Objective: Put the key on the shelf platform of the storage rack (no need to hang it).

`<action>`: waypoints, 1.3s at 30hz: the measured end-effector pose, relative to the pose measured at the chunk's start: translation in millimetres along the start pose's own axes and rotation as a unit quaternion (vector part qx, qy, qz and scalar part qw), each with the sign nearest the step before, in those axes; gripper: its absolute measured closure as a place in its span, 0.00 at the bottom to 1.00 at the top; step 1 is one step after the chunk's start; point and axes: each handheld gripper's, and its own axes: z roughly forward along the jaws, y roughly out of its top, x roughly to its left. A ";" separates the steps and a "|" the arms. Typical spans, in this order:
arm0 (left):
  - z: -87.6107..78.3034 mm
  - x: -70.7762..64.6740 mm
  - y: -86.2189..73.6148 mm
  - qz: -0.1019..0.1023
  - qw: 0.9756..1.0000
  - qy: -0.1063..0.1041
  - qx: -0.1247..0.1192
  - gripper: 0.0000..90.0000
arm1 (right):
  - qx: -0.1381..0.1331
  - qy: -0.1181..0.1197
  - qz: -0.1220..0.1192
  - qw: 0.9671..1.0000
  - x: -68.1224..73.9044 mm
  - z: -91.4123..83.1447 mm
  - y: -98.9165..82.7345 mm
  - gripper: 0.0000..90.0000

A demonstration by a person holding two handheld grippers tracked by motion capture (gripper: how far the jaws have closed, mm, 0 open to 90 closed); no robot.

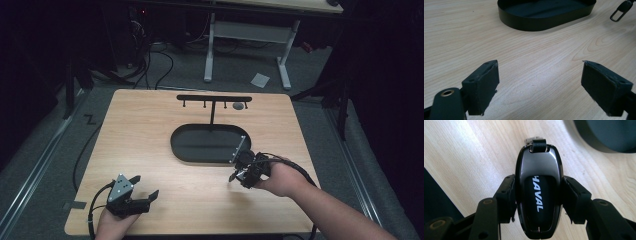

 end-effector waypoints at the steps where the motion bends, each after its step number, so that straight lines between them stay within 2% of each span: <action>1: 0.0 0.1 0.0 -0.001 1.000 0.000 -0.001 0.17 | 0.001 0.000 0.000 1.000 -1.1 -2.3 0.9 0.54; 13: -1.1 0.4 -1.3 -0.007 1.000 -0.003 -0.003 0.17 | -0.003 -0.008 0.017 1.000 -15.0 -22.5 8.7 0.54; 17: -1.1 -1.0 0.0 -0.004 1.000 -0.003 -0.006 0.17 | -0.005 -0.005 0.033 0.999 -24.5 -25.6 9.9 0.54; 22: 0.1 -2.0 -0.6 0.001 1.000 -0.006 -0.002 0.17 | -0.007 -0.006 0.035 0.999 -31.0 -28.7 14.0 0.54; 28: 0.3 -2.3 -0.5 0.002 1.000 -0.009 -0.002 0.17 | -0.007 -0.011 0.040 0.999 -42.1 -29.8 27.2 0.54; 39: -4.8 0.7 0.1 -0.004 1.000 -0.007 -0.013 0.17 | -0.018 -0.026 0.041 0.999 -52.8 -32.4 54.1 0.54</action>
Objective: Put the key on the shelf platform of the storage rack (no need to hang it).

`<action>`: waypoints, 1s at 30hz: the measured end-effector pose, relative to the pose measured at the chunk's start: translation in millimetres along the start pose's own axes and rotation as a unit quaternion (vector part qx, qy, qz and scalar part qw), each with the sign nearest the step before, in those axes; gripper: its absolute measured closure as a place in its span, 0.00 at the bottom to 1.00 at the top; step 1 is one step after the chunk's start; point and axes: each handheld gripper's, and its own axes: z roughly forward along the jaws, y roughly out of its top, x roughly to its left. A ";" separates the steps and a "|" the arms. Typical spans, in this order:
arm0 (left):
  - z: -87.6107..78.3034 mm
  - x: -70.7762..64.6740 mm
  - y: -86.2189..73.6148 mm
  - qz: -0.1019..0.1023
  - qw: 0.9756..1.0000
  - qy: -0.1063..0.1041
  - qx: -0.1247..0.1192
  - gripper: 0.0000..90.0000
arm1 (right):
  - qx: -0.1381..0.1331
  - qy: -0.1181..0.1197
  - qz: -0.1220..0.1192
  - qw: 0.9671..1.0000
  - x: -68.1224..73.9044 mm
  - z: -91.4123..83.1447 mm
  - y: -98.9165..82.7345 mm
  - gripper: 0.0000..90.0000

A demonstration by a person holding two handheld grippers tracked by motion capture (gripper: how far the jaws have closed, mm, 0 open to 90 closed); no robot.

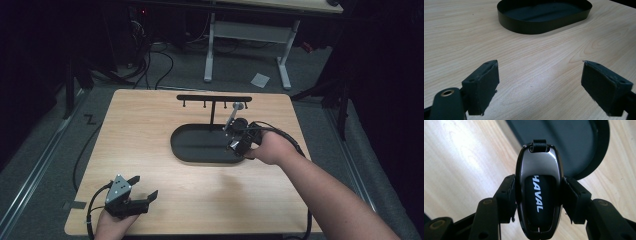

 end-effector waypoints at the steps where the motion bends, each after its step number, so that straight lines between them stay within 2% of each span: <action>1: 0.0 0.0 0.0 0.000 1.000 0.000 0.000 0.17 | 0.000 0.000 0.000 1.000 0.0 0.0 0.0 0.54; 7: 1.2 -1.3 0.2 0.006 1.000 -0.004 0.005 0.17 | 0.004 -0.003 0.004 1.000 -7.0 13.8 13.1 0.54; 13: 1.8 1.6 -0.4 -0.001 1.000 -0.003 0.002 0.17 | 0.010 0.005 0.005 1.000 -12.6 28.9 27.2 0.54; 19: 2.3 -0.5 -0.5 0.006 1.000 -0.004 0.007 0.17 | 0.011 0.001 0.005 1.000 -17.1 37.9 39.3 0.54; 22: 1.9 0.1 -0.5 0.003 1.000 -0.003 0.003 0.17 | 0.011 0.001 0.010 1.000 -18.4 40.5 44.6 0.54; 30: 1.1 0.2 -0.4 0.005 1.000 -0.003 0.005 0.17 | 0.002 -0.008 0.001 1.000 -19.4 43.9 75.4 0.54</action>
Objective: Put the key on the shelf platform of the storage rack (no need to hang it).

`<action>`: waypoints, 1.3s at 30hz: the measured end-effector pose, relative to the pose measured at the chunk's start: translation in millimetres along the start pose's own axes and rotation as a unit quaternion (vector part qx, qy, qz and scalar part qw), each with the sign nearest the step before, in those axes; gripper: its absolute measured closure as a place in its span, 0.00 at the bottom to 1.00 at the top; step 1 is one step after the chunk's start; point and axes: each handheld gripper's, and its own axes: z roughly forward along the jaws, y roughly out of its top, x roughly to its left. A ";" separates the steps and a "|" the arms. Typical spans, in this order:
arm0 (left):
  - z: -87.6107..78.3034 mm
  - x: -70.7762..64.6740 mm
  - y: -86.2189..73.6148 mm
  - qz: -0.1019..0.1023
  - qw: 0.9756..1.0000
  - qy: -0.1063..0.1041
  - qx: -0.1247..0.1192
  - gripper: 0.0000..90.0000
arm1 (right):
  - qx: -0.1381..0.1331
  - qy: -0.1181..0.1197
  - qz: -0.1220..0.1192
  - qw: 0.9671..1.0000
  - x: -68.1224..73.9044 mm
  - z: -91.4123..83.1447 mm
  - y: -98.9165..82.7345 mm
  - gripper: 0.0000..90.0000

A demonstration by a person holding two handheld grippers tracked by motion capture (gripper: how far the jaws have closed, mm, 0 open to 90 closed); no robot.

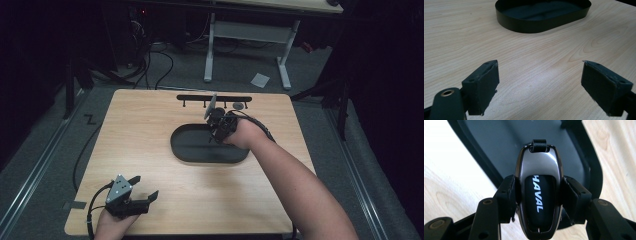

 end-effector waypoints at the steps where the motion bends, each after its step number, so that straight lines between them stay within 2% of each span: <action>1: 0.0 0.0 0.0 0.000 1.000 0.000 0.000 0.17 | 0.000 0.000 0.000 1.000 0.0 0.0 0.0 0.54; 5: -0.2 1.0 -0.5 -0.002 1.000 0.000 0.001 0.17 | -0.007 0.000 -0.003 1.000 1.5 0.4 14.9 0.54; 11: 0.4 -0.2 -0.6 0.003 1.000 -0.002 0.005 0.17 | -0.012 -0.007 -0.012 1.000 5.2 9.5 21.6 0.54; 13: 0.1 -0.1 -0.9 -0.001 1.000 -0.002 0.005 0.17 | -0.001 -0.006 -0.018 1.000 6.3 16.5 19.6 0.54; 17: 0.8 -0.6 -0.9 0.001 1.000 -0.003 0.004 0.17 | 0.015 -0.005 -0.014 1.000 6.6 25.9 11.8 0.54; 21: 1.7 -1.2 -0.7 0.002 1.000 -0.003 0.006 0.17 | 0.013 -0.002 -0.002 1.000 3.9 28.7 4.3 0.54; 25: 2.4 -1.6 -0.5 0.005 1.000 -0.004 0.008 0.17 | 0.017 -0.002 -0.005 1.000 4.0 33.1 -0.6 0.54; 33: 2.8 -2.0 -0.8 0.005 1.000 -0.004 0.009 0.17 | 0.027 -0.005 -0.003 1.000 2.9 57.6 -15.5 0.54; 39: 2.8 -1.7 -1.0 0.005 1.000 -0.003 0.010 0.17 | 0.029 -0.005 0.007 1.000 -0.8 66.8 -20.3 0.54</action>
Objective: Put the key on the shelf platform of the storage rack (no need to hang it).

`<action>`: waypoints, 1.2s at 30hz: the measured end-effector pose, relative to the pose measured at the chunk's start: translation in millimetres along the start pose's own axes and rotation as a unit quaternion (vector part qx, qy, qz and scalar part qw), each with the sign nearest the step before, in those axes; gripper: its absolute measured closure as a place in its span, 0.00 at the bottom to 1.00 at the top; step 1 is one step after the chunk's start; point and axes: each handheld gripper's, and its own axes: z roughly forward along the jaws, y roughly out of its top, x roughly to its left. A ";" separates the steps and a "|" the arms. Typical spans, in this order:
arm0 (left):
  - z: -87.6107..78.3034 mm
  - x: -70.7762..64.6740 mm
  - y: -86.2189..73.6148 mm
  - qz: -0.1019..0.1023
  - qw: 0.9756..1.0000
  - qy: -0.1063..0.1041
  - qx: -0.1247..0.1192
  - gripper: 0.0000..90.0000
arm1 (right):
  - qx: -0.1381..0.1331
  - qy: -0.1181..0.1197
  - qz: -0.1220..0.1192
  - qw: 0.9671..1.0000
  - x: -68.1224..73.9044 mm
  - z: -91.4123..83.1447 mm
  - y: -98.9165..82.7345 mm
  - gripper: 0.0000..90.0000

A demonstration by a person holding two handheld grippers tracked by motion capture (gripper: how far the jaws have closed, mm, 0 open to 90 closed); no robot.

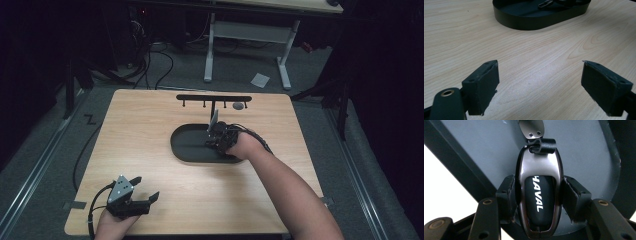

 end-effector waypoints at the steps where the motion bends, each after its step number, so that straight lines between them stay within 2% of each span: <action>1: 0.1 -0.1 0.0 0.000 1.000 0.000 0.000 0.17 | 0.000 0.000 0.002 1.000 -0.6 1.2 -0.5 0.54; 13: -2.8 0.8 -2.1 -0.004 1.000 0.004 0.000 0.17 | -0.014 0.002 0.025 1.000 -6.0 13.0 -4.8 0.53; 15: -3.6 1.2 -2.4 -0.004 1.000 0.005 0.000 0.17 | -0.018 -0.003 0.023 1.000 -5.2 11.8 -4.2 0.46; 18: -3.9 1.2 -2.8 -0.004 1.000 0.006 0.001 0.17 | -0.030 0.000 0.024 0.999 -3.1 8.4 -4.0 0.43; 22: -3.2 0.7 -2.6 -0.003 1.000 0.006 0.001 0.17 | -0.033 -0.012 0.017 0.999 0.0 2.7 -5.2 0.41; 29: -1.3 -0.5 -2.1 -0.001 1.000 0.004 0.003 0.17 | -0.064 -0.015 0.023 0.998 5.0 -15.4 -15.8 0.37; 32: 0.2 -0.9 -1.7 0.000 1.000 0.003 0.005 0.17 | -0.087 -0.029 0.025 0.995 7.6 -25.2 -25.9 0.34; 34: 0.7 -1.1 -1.6 0.001 1.000 0.003 0.005 0.17 | -0.093 -0.034 0.026 0.995 8.3 -27.7 -29.0 0.34; 36: 1.6 -1.6 -1.4 0.003 1.000 0.002 0.005 0.17 | -0.116 -0.031 0.042 0.992 8.6 -35.0 -39.3 0.35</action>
